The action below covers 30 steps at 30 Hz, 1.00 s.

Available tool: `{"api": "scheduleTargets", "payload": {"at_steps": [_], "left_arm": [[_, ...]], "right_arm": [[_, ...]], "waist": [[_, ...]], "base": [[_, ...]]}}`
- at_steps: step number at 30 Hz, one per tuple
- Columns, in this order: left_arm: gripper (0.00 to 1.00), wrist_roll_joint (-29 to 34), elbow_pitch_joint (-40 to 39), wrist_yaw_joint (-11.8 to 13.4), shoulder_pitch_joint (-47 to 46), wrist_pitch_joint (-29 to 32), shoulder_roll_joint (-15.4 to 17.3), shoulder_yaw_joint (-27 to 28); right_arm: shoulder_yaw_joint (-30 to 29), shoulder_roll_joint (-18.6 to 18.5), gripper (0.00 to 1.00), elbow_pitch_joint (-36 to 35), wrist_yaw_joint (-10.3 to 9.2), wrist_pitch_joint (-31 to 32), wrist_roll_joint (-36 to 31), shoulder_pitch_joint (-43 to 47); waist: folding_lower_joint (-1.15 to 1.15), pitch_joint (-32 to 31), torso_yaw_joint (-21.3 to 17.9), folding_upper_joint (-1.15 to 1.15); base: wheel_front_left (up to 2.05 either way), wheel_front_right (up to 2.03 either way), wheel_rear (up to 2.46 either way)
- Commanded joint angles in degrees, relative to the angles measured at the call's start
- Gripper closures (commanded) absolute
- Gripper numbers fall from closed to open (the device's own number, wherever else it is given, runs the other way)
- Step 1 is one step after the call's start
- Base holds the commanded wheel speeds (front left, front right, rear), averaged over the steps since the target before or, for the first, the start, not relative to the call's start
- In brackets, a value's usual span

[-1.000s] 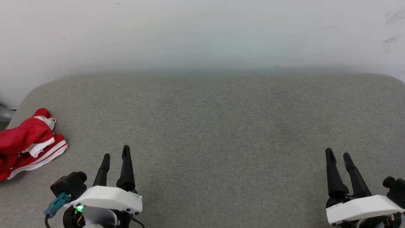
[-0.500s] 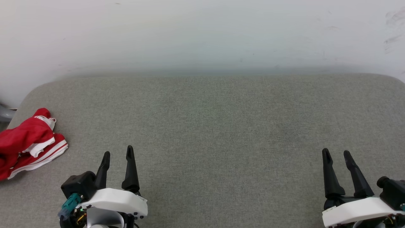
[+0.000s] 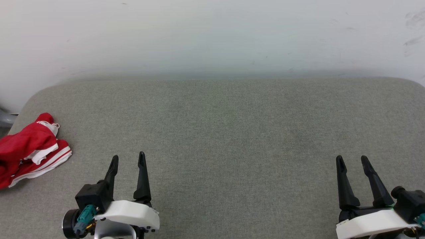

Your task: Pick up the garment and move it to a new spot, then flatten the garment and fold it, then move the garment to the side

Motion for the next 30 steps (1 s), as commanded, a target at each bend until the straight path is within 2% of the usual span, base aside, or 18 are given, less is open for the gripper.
{"api": "scheduleTargets", "payload": {"at_steps": [1,30], "left_arm": [[0.00,1.3,-0.6,0.0,0.3,-0.5,0.2,-0.1],[0.00,12.1,-0.2,-3.8,1.6,-3.8,-1.3,1.3]], "right_arm": [[0.2,-0.2,0.00,-0.8,-0.02,-0.6,-1.1,0.5],[1.0,-0.2,0.00,-3.1,-0.02,-3.8,-7.9,2.2]], "waist": [[0.00,0.0,0.0,0.00],[0.00,0.2,0.2,0.00]], "base": [[0.00,0.00,0.00],[0.00,0.00,0.00]]}}
